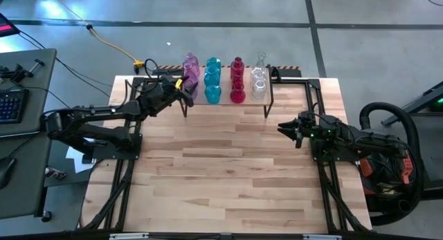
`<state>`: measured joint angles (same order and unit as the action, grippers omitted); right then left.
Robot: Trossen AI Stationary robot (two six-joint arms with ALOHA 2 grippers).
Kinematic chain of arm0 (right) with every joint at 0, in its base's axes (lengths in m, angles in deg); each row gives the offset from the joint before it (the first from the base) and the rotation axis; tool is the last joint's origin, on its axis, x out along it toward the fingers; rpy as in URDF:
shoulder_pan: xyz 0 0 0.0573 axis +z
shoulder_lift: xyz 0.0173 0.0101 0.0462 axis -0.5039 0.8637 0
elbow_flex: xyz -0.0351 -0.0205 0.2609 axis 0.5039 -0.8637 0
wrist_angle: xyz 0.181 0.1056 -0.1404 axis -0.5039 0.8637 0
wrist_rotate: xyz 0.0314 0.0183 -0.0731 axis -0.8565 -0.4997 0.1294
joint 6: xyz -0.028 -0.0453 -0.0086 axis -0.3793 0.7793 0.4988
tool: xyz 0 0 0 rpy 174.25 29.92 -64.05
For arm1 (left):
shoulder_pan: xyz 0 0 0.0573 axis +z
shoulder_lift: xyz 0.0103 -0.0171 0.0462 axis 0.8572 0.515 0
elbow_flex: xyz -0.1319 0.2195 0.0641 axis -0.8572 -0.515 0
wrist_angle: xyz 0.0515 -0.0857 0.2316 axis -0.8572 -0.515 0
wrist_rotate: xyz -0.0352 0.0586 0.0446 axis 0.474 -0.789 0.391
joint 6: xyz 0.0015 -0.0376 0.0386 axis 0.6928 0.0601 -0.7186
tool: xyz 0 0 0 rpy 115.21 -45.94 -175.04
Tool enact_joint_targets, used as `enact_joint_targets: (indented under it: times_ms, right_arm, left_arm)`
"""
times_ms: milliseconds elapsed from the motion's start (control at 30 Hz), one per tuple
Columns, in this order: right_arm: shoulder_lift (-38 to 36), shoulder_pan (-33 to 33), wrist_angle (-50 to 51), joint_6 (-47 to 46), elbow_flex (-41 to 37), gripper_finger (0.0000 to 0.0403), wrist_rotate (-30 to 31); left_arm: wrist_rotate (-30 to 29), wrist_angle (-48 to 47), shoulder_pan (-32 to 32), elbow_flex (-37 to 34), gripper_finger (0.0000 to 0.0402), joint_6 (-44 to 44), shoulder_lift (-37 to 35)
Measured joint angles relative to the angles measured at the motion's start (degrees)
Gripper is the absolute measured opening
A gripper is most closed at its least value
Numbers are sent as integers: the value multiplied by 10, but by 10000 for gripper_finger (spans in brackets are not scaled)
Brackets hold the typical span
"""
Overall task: Sort vases onto shelf
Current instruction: Put the violet vase on the shelf aligned with the other violet vases, then return to Home Position
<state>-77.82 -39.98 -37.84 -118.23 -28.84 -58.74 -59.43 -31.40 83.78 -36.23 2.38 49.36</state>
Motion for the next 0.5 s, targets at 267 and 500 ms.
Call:
enact_joint_targets:
  times_ms: [267, 500]
  right_arm:
    - [0, 0, 0, 0, 0, 132, 0]
    - [0, 0, 0, 0, 0, 132, 0]
  left_arm:
    - [-3, -1, 0, 0, 260, -11, -21]
    - [16, -3, 0, 0, 260, -24, -72]
